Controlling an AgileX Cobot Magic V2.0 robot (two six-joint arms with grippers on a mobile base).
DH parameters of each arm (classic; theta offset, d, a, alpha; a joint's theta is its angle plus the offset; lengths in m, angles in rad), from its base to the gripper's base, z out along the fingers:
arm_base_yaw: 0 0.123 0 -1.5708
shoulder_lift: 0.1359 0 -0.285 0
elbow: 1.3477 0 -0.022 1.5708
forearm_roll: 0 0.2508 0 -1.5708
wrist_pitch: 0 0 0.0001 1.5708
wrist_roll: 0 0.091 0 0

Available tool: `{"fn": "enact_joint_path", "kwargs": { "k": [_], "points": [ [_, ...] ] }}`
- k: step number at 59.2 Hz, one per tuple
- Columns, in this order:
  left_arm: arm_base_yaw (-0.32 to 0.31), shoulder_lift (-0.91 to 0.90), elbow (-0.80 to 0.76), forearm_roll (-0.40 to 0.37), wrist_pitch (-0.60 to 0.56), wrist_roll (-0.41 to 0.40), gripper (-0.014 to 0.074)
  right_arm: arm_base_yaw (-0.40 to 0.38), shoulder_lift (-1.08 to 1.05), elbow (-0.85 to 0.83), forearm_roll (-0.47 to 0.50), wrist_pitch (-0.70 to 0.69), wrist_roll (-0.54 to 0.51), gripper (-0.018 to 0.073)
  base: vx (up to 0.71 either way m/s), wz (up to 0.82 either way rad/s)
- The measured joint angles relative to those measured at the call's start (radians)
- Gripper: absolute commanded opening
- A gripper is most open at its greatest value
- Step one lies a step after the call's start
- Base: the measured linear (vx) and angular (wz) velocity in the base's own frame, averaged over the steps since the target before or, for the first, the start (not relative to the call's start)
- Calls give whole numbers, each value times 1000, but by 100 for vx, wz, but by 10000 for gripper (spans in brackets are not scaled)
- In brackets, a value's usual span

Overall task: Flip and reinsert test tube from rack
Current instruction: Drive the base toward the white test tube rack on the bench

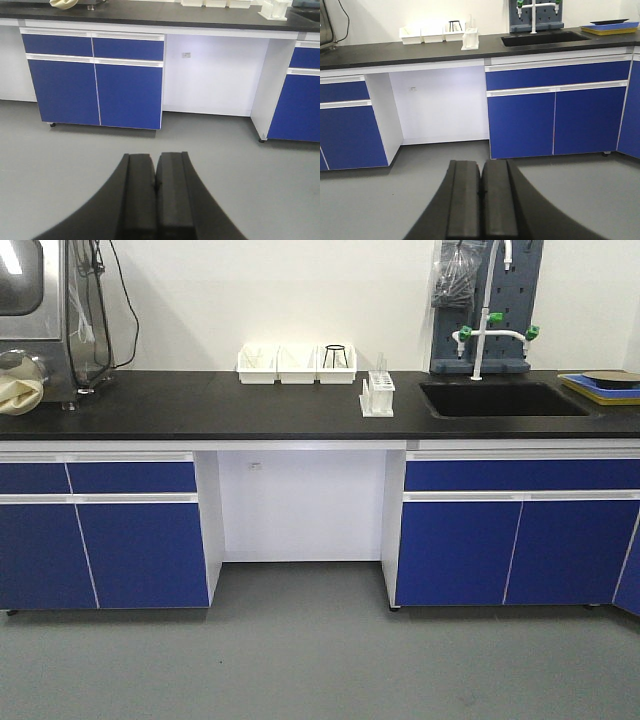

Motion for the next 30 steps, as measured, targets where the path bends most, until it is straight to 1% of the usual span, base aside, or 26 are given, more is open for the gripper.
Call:
{"fn": "enact_joint_path", "kwargs": {
  "k": [15, 30],
  "points": [
    [0, 0, 0, 0, 0, 0, -6, 0, 0, 0, 0, 0, 0, -8, 10, 4],
    [0, 0, 0, 0, 0, 0, -6, 0, 0, 0, 0, 0, 0, -8, 24, 7]
  ]
}}
